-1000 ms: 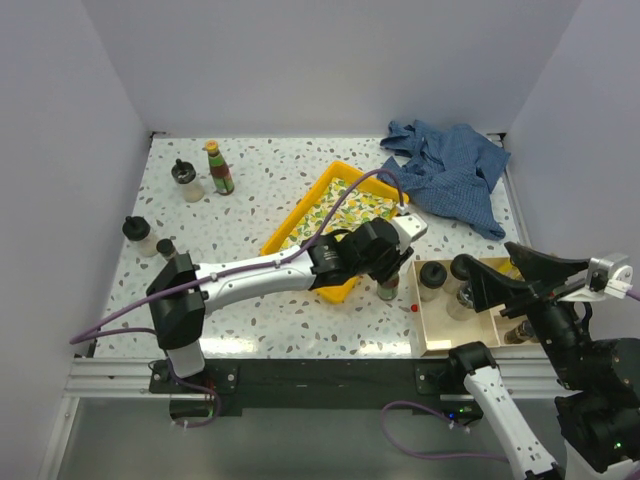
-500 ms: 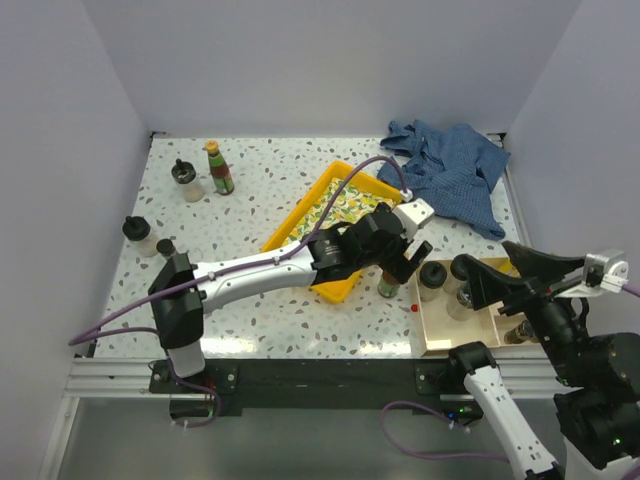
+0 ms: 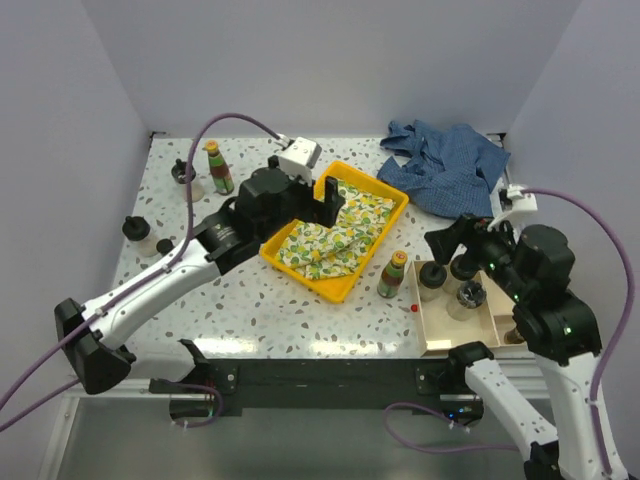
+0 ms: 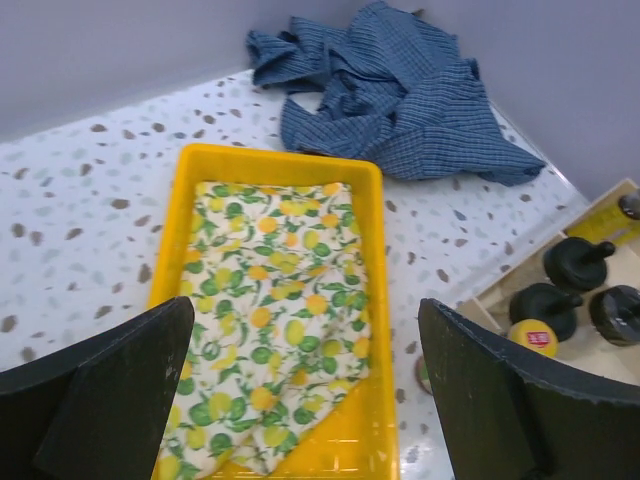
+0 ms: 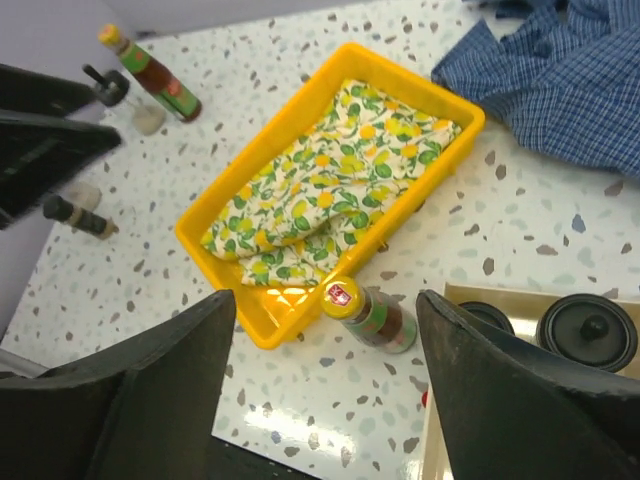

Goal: Organize the condiment bottles
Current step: Place the bottle at the center of the board, then pick up the bottle from the center of the board.

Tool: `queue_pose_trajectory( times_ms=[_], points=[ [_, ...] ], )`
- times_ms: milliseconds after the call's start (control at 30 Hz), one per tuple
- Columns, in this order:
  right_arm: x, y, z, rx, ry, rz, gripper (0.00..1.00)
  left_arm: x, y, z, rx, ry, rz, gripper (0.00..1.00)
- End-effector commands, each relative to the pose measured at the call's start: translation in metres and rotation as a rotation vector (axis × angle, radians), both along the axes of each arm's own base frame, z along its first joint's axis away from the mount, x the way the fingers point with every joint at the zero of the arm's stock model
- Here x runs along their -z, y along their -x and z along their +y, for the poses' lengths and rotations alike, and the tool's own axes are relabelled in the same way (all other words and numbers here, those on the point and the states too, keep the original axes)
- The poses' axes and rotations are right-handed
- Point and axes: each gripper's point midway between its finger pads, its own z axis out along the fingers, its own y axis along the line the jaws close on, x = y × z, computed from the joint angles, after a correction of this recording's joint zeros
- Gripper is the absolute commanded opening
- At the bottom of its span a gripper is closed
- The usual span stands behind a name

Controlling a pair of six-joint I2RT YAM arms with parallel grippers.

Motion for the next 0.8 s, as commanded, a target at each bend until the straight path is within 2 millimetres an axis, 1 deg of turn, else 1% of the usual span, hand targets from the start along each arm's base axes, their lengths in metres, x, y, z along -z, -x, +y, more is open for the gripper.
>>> queue_pose_trajectory(
  times_ms=[0,33,67,100,133,167,233,267,367,400,433,467,500,533,567,600,633,767],
  points=[
    [0.034,-0.022,0.009,-0.014,0.026,0.138,0.73,0.009,-0.009,0.045,-0.096,-0.170,-0.112,1.00],
    [0.042,-0.027,0.011,-0.022,0.035,0.169,0.72,0.014,-0.015,0.060,-0.172,-0.223,-0.128,1.00],
    [0.049,-0.032,0.015,-0.038,0.039,0.193,0.70,0.021,-0.017,0.070,-0.201,-0.267,-0.131,1.00],
    [0.058,-0.035,0.017,-0.046,0.045,0.222,0.70,0.036,-0.016,0.079,-0.220,-0.324,-0.124,1.00],
    [0.069,-0.042,0.020,-0.051,0.057,0.265,0.69,0.043,-0.017,0.086,-0.239,-0.355,-0.124,1.00],
    [0.073,-0.045,0.022,-0.056,0.062,0.276,0.68,0.060,-0.014,0.089,-0.229,-0.393,-0.112,1.00],
    [0.079,-0.051,0.026,-0.059,0.072,0.296,0.68,0.070,-0.012,0.088,-0.208,-0.412,-0.108,1.00],
    [0.078,-0.052,0.027,-0.060,0.074,0.296,0.68,0.075,-0.011,0.087,-0.195,-0.425,-0.104,1.00],
    [0.080,-0.056,0.037,-0.079,0.095,0.310,0.68,0.074,-0.009,0.082,-0.179,-0.418,-0.101,1.00],
    [0.082,-0.058,0.036,-0.066,0.115,0.314,0.68,0.074,-0.009,0.082,-0.175,-0.418,-0.101,1.00],
    [0.088,-0.055,0.043,-0.090,0.140,0.336,0.68,0.074,-0.008,0.081,-0.171,-0.418,-0.100,1.00],
    [0.092,-0.056,0.047,-0.094,0.166,0.353,0.68,0.075,-0.008,0.083,-0.175,-0.427,-0.096,1.00],
    [0.095,-0.053,0.055,-0.121,0.193,0.365,0.68,0.075,-0.008,0.083,-0.176,-0.430,-0.096,1.00],
    [0.101,-0.053,0.051,-0.092,0.236,0.381,0.68,0.074,-0.008,0.085,-0.185,-0.430,-0.097,1.00],
    [0.103,-0.055,0.051,-0.079,0.267,0.392,0.68,0.073,-0.007,0.085,-0.183,-0.428,-0.098,1.00],
    [0.105,-0.053,0.054,-0.074,0.294,0.396,0.68,0.071,-0.006,0.084,-0.179,-0.423,-0.101,1.00],
    [0.108,-0.054,0.045,-0.028,0.340,0.402,0.68,0.071,-0.005,0.085,-0.181,-0.423,-0.103,1.00],
    [0.112,-0.054,0.048,-0.039,0.379,0.419,0.67,0.069,-0.003,0.087,-0.192,-0.427,-0.112,1.00]
  ],
)
